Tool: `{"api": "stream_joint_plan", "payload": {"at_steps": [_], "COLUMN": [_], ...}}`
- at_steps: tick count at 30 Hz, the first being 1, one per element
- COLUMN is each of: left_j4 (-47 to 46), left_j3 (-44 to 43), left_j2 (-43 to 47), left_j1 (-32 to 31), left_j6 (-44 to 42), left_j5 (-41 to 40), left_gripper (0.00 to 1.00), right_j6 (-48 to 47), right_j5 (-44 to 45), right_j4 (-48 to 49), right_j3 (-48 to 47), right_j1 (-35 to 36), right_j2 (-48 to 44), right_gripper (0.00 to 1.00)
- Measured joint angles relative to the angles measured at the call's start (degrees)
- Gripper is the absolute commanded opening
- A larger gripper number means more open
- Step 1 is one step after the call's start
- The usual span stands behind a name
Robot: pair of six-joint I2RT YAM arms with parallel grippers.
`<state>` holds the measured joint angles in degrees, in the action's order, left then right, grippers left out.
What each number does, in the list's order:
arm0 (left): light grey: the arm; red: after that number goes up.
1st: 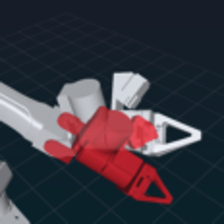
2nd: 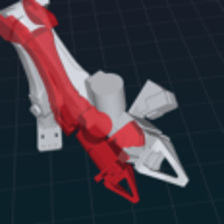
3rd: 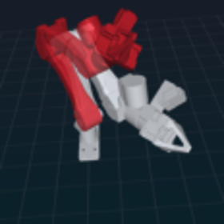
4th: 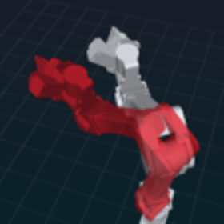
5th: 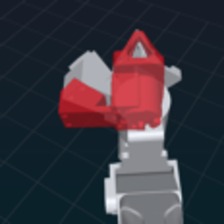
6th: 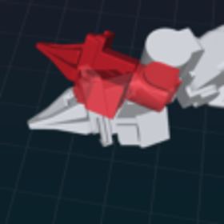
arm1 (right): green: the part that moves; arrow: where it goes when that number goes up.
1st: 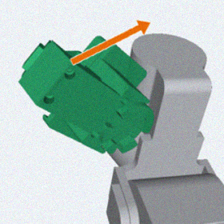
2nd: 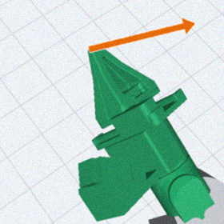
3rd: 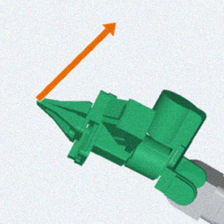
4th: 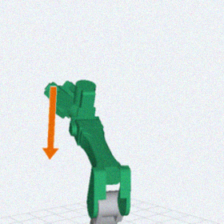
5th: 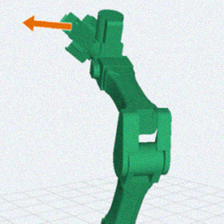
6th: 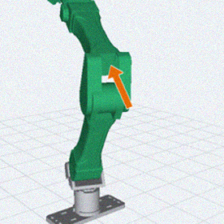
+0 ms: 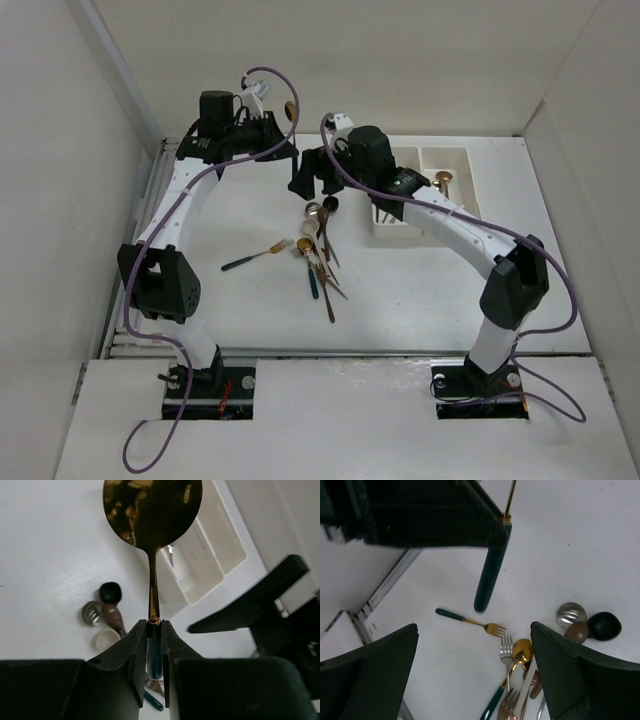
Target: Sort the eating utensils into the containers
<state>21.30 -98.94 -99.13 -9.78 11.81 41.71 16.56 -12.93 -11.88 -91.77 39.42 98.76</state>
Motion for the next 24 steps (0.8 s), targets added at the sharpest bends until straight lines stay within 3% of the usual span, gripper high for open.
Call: {"api": "stream_joint_plan", "payload": {"at_steps": [3,7,10,11,14,15,16,19,20,24], "left_j4": [-0.9,-2.2,-2.7,-2.9,-3.4,-3.4,-3.4,-1.9,0.2,7.4], "left_j3": [0.5,2.1,3.1,3.3,3.6,3.6,3.6,3.0,2.1,-2.6], "left_j2": [0.0,0.7,1.0,1.0,1.0,1.0,1.0,1.0,0.8,-0.4], "left_j1": [-1.1,-1.8,-1.8,-1.7,-1.7,-1.7,-1.7,-2.3,-2.6,-3.5], "left_j6": [3.5,6.0,7.9,8.4,8.9,8.7,8.6,5.5,3.8,-5.1], "left_j5": [2.2,4.3,6.1,6.6,7.3,7.3,7.3,6.6,6.1,3.0], "left_gripper": [0.0,0.0,0.0,0.0,0.0,0.0,0.07,0.35,0.52,0.55], "right_j6": [2.9,5.5,6.6,7.1,8.4,8.8,8.8,8.8,8.7,8.7], "right_j5": [-1.2,-1.5,-1.7,-1.6,-0.6,0.0,0.7,2.3,3.0,4.3], "right_j4": [1.9,3.1,3.7,3.7,3.6,3.7,3.8,3.8,3.9,3.7], "right_j3": [-2.8,-3.8,-4.7,-4.8,-4.9,-4.9,-4.9,-4.5,-3.8,0.8], "right_j1": [0.0,-0.1,-0.1,-0.1,-0.1,-0.1,-0.1,0.0,-0.1,-3.8], "right_j2": [4.2,6.9,8.7,9.1,9.6,9.6,9.6,9.3,8.8,5.0], "right_gripper": [0.94,0.81,0.53,0.28,0.0,0.0,0.0,0.0,0.0,0.0]}}
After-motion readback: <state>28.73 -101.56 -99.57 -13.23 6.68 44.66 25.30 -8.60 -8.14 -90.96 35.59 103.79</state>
